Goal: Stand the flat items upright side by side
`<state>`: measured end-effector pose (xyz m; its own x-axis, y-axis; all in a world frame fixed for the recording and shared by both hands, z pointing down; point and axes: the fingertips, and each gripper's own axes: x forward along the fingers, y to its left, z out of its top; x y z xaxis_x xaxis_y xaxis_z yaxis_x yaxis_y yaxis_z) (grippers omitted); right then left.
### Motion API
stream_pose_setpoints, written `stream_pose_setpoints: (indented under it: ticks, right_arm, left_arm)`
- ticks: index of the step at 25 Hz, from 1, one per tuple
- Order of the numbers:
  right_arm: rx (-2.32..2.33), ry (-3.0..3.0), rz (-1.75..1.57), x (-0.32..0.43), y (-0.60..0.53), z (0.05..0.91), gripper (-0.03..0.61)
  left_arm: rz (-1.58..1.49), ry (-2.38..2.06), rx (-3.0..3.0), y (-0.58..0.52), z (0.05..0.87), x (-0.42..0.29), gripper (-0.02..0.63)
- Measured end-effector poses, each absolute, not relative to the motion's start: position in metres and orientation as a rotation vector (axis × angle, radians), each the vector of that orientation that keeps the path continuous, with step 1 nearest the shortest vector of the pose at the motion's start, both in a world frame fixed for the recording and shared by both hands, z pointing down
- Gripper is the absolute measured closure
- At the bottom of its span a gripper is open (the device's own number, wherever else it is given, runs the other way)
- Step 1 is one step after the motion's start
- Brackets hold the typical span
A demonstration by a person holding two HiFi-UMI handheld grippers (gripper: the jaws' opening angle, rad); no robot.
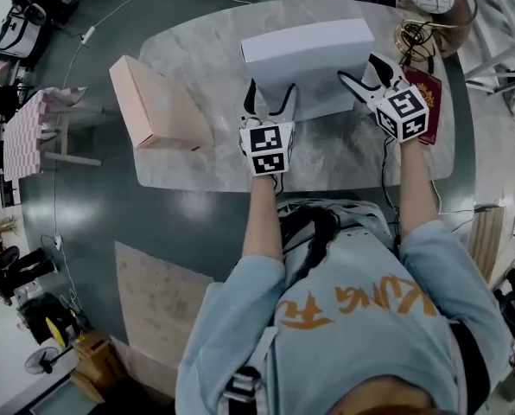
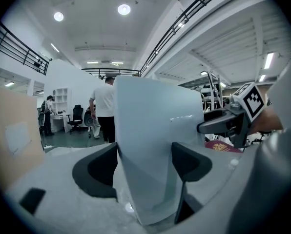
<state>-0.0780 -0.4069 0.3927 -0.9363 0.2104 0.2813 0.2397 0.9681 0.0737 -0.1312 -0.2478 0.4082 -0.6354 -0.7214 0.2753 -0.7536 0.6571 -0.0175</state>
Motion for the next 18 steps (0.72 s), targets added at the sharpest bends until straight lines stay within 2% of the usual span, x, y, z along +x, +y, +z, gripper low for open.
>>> stream_pose_setpoints:
  ticks: [12,18]
  right_arm:
    - [-0.202,-2.823,-0.053,-0.046,-0.401,0.402,0.25]
    - [-0.045,-2.834,0.02,-0.035,-0.404,0.399,0.267]
  left_arm:
    - [0.055,-2.562,1.217,-0.233,0.421,-0.106,0.247]
    - [0.032,-2.559,1.174,-0.209,0.423,-0.107,0.269]
